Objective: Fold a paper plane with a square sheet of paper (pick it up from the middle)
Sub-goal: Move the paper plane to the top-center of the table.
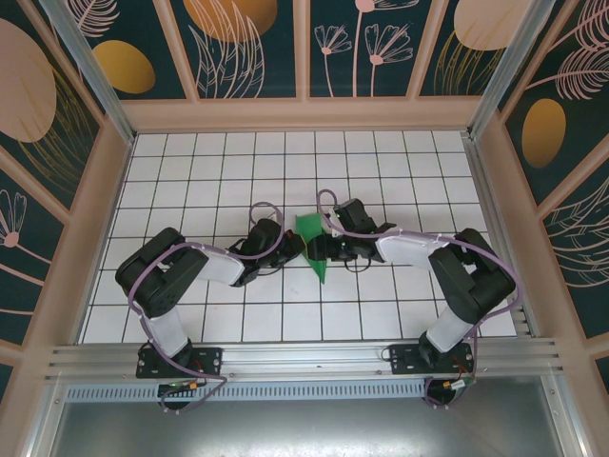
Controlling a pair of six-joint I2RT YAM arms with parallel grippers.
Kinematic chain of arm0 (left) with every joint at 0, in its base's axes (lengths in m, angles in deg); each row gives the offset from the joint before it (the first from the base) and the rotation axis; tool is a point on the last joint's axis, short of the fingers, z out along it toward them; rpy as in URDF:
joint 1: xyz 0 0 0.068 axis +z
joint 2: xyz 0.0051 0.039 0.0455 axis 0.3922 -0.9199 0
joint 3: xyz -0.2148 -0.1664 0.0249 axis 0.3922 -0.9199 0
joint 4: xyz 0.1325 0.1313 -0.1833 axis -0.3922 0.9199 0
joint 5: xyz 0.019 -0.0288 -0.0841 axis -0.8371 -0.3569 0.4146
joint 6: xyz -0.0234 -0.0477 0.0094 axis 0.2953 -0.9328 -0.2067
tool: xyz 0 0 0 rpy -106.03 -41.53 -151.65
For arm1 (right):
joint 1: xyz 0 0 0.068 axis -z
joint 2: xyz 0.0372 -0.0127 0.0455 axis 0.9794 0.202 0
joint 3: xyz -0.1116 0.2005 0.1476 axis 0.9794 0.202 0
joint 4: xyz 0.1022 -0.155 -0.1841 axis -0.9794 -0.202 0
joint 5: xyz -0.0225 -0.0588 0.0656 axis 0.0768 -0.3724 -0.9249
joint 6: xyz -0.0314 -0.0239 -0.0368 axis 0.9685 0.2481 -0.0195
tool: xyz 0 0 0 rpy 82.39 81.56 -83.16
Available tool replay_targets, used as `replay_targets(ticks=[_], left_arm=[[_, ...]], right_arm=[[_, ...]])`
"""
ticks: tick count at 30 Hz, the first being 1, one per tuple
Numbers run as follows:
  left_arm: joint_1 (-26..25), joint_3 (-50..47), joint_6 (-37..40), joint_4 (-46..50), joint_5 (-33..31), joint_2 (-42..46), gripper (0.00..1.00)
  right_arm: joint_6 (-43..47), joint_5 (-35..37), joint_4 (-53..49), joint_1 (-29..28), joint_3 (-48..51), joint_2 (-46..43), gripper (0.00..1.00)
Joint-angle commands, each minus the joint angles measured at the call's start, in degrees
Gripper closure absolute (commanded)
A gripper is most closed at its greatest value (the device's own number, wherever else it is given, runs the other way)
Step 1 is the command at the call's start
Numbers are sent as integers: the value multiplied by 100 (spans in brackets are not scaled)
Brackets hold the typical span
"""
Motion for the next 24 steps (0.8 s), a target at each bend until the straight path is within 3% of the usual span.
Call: replay_targets(ticks=[1,7,19,24], left_arm=[[44,-4,-76,-248,109,-117,100],[40,-1,-98,-265,127,-123,100],[43,-2,-99,-278,155,-102,100],[43,-2,-95,-167,80,-5,92]], right_arm=[[-50,174,-225,-95,14,-130,42],[-105,594,-376,-221,-153,66,50],[-181,1090,-577,-414,-417,358,57],[-234,1238,-648,-424,-480,393,69]])
